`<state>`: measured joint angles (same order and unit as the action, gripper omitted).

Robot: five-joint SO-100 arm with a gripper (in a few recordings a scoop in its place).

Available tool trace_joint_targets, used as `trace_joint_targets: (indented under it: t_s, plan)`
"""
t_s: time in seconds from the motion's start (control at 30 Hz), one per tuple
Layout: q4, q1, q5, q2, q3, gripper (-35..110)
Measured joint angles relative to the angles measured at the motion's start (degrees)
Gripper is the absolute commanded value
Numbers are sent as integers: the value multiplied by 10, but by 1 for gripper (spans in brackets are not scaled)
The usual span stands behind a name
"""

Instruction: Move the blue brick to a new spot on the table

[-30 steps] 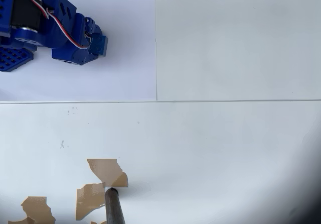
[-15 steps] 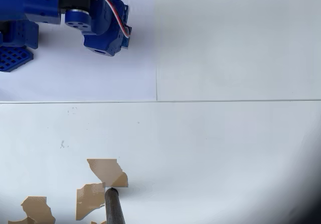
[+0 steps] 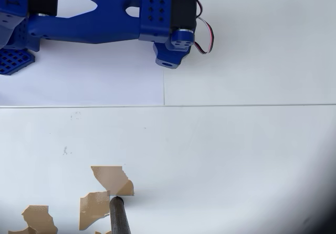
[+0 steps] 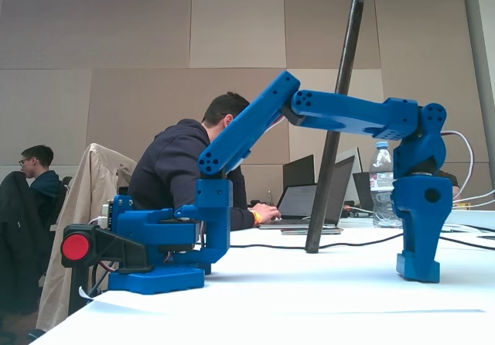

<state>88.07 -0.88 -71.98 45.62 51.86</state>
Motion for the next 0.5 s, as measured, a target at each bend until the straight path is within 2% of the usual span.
trace_joint_targets:
  t_s: [0.13, 0.37, 0.5]
  plan:
    - [36, -24, 18, -90, -214, 1]
    - [43, -51, 40, -167, -326, 2]
    - [43, -47, 56, -193, -369, 19]
